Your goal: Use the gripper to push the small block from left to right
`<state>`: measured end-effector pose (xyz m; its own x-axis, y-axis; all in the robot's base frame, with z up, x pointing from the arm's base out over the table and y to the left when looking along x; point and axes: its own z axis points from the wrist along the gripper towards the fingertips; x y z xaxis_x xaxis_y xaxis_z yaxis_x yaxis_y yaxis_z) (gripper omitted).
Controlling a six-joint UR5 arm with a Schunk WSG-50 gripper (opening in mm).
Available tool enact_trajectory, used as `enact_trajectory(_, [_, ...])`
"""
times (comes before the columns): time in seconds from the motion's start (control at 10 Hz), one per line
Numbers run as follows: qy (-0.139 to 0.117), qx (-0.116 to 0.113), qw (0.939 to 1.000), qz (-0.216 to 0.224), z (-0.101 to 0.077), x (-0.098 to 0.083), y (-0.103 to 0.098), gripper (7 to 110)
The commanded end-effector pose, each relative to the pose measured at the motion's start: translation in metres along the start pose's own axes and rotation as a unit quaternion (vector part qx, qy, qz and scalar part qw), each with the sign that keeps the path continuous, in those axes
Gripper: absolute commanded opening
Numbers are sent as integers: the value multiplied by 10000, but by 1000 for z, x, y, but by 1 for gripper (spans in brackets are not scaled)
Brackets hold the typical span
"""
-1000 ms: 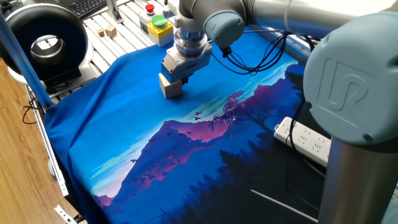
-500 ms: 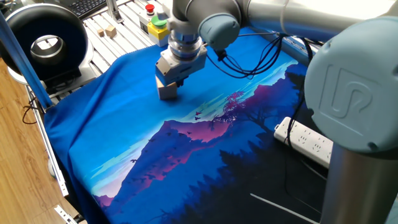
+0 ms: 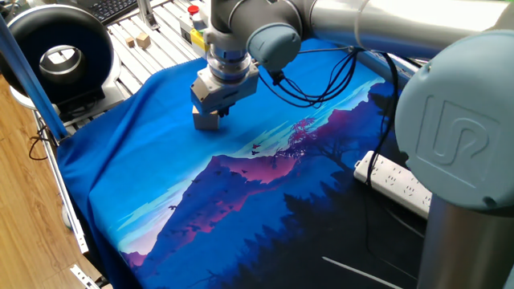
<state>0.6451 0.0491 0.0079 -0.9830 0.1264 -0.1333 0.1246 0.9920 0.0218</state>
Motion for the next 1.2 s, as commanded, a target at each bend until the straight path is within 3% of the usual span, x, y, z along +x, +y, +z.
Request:
enact_trajectory(0.0, [-46, -9, 10000, -65, 5, -6, -7, 7])
enact_trajectory(0.3, [-93, 9, 9998, -183, 9, -15, -18, 7])
enact_trajectory(1.1, [-57, 44, 9996, -279, -10, -29, -27, 7])
